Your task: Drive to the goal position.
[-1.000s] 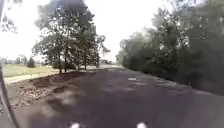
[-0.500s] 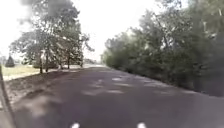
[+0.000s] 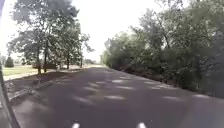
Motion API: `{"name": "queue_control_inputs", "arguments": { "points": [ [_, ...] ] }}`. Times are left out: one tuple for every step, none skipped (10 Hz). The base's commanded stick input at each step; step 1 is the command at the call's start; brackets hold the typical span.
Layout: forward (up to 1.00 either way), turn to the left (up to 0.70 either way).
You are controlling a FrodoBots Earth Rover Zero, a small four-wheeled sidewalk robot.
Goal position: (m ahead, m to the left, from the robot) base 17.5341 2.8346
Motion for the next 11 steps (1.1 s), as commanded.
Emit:
{"name": "queue_control_inputs", "arguments": {
  "points": [
    [0.7, 0.35],
    [0.7, 0.0],
    [0.7, 0.0],
    [0.7, 0.0],
    [0.7, 0.0],
    [0.7, 0.0],
    [0.7, 0.0],
    [0.7, 0.0],
    [0.7, 0.0],
    [0.7, 0.0],
    [0.7, 0.0]
  ]
}}
